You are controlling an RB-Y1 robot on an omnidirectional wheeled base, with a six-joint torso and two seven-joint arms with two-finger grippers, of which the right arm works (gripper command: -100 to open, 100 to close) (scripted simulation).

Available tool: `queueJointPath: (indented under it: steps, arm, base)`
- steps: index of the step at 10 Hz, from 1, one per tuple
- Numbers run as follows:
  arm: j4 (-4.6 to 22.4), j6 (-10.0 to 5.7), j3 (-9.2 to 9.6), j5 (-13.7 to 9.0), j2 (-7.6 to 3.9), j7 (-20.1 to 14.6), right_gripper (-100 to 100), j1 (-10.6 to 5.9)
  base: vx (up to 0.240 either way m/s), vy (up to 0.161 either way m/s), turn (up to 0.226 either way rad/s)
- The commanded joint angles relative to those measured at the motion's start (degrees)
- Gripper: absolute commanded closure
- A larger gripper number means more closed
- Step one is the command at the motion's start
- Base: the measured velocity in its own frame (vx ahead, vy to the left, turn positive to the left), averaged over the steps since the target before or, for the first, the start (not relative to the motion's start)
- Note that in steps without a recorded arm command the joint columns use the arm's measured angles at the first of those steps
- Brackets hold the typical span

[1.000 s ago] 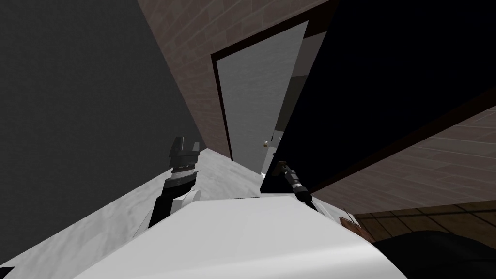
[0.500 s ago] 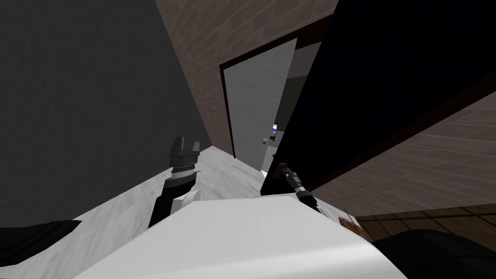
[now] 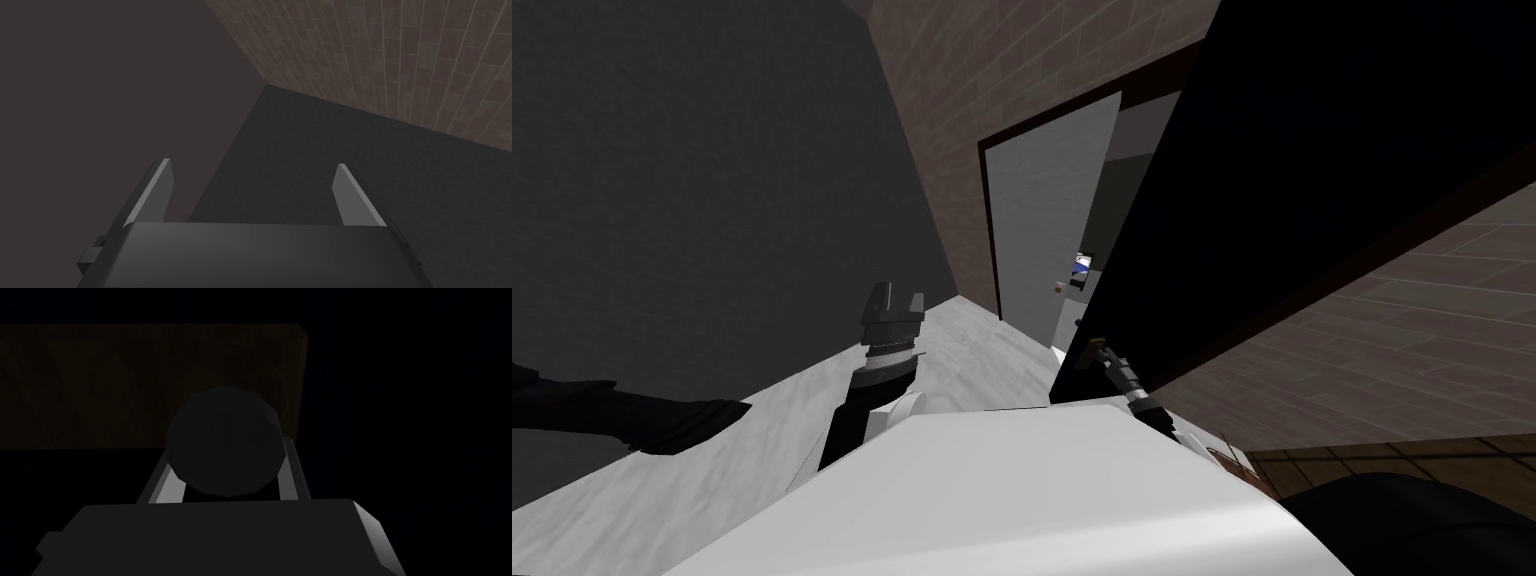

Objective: Pull the door open

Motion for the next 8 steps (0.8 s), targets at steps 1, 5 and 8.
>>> queueJointPath:
  steps: [1,5,8]
  arm:
    - [0.5,-1.83,0.67,0.3,-0.50,-0.7,100,0.59]
    - [1.2,-5.00,1.17,0.7,-2.08,-2.1,100,1.64]
    - [2.2,-5.69,0.96,0.8,-2.87,-2.4,100,1.44]
  base:
    - [-0.202,-0.075,0.134]
    - [-0.231,-0.089,0.118]
    - [-0.164,-0.065,0.126]
